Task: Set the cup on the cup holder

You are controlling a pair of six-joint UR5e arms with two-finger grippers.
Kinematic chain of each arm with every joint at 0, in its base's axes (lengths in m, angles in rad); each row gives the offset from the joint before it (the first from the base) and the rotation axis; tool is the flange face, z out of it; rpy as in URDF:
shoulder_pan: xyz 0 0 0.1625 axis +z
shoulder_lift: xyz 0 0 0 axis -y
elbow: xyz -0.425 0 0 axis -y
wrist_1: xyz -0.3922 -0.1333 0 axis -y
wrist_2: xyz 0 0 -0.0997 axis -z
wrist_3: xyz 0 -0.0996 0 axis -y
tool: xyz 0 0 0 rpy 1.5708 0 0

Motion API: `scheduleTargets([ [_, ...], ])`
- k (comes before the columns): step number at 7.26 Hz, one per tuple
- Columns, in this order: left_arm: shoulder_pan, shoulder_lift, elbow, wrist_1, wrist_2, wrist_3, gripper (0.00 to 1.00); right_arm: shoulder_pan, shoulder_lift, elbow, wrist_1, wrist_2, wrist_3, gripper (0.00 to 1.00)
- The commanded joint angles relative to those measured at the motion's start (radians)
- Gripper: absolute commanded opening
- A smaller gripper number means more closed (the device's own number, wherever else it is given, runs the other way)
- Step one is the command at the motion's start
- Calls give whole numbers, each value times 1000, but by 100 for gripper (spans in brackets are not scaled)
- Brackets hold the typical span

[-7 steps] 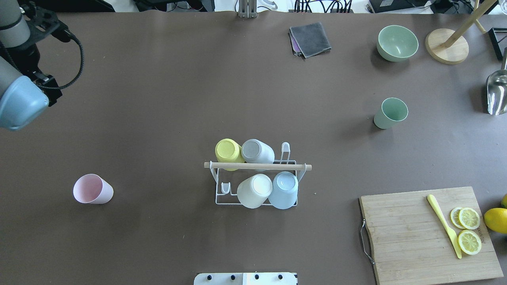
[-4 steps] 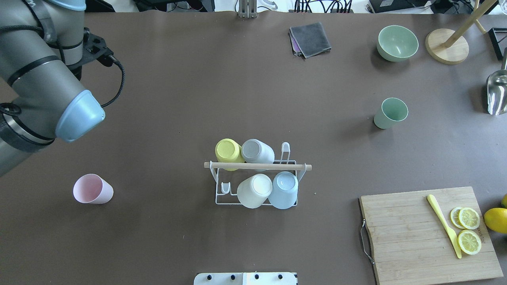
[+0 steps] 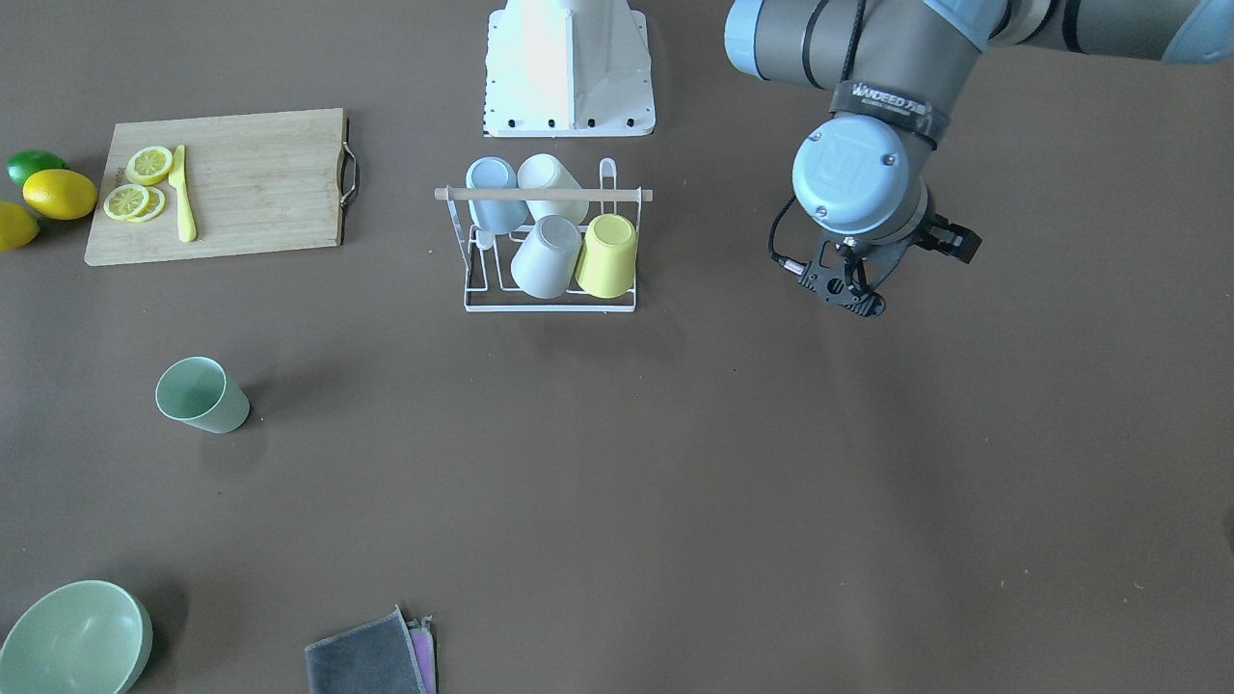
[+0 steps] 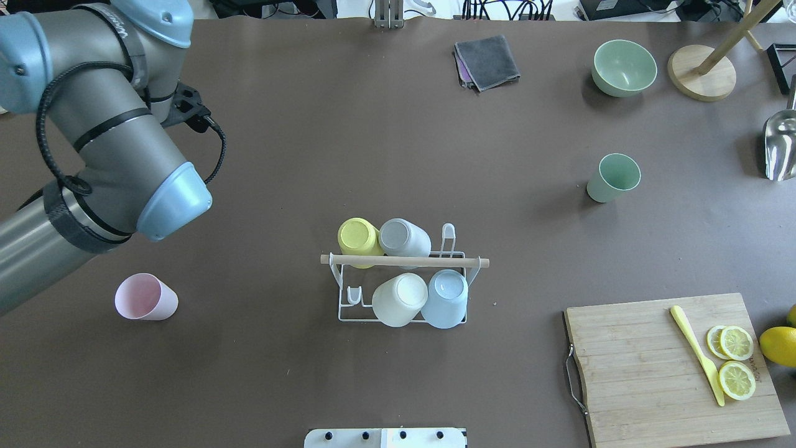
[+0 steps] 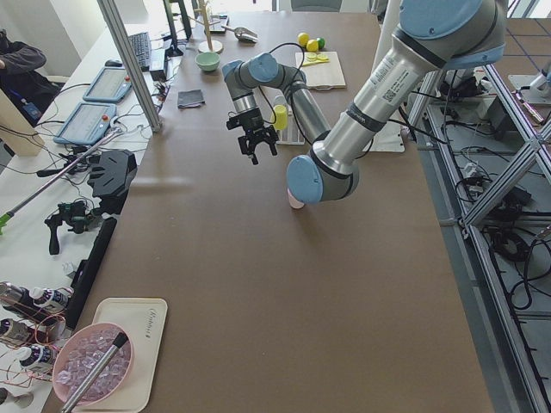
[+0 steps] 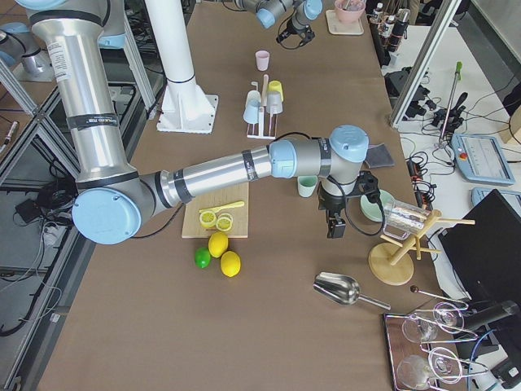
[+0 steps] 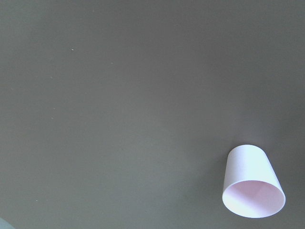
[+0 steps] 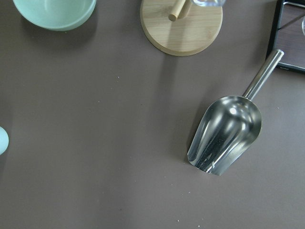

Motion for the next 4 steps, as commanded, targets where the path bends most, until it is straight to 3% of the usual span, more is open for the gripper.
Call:
scheduleTargets([
  [1,61,-28,105,21,16,71,98,-66,26,19,-12,4,1,100],
  [3,97,-33,144,12,14,139,98,-164,86,18,-69,-1,1,100],
  [4,114,-46,220,-5,16,139,98,-189,121,18,-104,-1,1,100],
])
